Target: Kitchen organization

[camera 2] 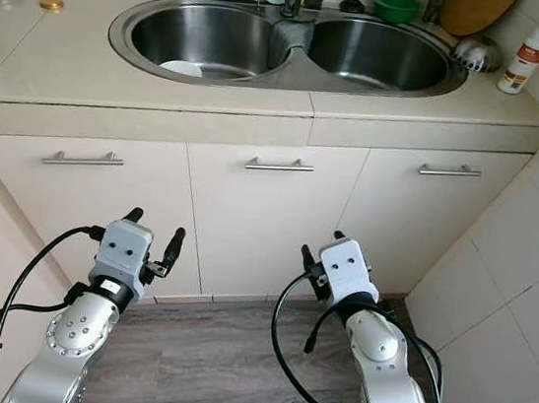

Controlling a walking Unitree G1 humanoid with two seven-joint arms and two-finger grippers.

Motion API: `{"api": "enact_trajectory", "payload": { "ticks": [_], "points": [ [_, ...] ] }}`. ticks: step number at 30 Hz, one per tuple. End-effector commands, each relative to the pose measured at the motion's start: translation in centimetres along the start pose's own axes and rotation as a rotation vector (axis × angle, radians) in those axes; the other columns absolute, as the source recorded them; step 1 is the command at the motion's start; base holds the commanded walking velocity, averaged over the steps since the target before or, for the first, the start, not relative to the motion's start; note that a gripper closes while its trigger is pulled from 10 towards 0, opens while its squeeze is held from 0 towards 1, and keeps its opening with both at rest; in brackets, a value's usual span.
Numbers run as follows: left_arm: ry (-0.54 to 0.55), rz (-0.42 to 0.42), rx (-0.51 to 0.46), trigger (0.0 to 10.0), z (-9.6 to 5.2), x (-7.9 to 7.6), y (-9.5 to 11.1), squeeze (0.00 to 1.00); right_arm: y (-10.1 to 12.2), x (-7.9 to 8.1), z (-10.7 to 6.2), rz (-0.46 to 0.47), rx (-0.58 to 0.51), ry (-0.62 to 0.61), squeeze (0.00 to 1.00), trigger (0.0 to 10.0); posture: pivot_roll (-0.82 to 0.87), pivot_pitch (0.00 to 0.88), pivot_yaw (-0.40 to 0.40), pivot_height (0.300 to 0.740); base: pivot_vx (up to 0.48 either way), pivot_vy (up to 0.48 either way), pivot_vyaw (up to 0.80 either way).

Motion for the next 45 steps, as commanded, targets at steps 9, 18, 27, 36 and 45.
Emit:
{"api": "enact_trajectory", "payload": {
  "ticks": [9,18,27,36,45],
  "points": [
    [0.124,-0.020,0.025,10.0,-1.0,1.9,1.5,0.00,3.2,0.2,0.0,0.129,-0.101,-0.015,0.00,10.0,0.05,0.000,-0.099,0.740,0.000,0.000,0.00],
    [0.049,-0.011,0.055,10.0,-1.3,0.9,1.8,0.00,2.9,-0.9,0.1,0.069,-0.062,-0.085,0.00,10.0,0.05,0.000,-0.098,0.740,0.000,0.000,0.00],
    [-0.104,0.008,0.031,10.0,-0.9,-0.8,2.0,0.00,0.2,-5.3,-0.4,0.044,0.085,-0.361,0.00,10.0,0.04,0.000,-0.093,0.740,0.000,0.000,0.00],
    [-0.118,0.014,0.037,10.0,-0.2,-0.6,2.0,0.00,-0.4,-4.6,-0.9,0.054,0.111,-0.385,0.00,10.0,0.02,0.000,-0.057,0.740,0.000,0.000,0.00],
    [-0.153,0.029,0.023,10.0,1.1,-1.1,2.2,0.00,-0.7,-5.7,-0.7,0.081,0.126,-0.443,0.00,10.0,-0.01,0.000,-0.043,0.740,0.000,0.000,0.00]
  ]
}}
Point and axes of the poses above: a point about 5 cm out from each wrist's last joint towards the gripper, its own z axis pointing out of the wrist towards the gripper, its own y axis along the axis of the wrist's last joint, x = y × z, the point moved 3 cm from there along z, pointing out of the wrist towards the gripper, and after that the axes turned 7 degrees about -z, right-handed, at the moved point
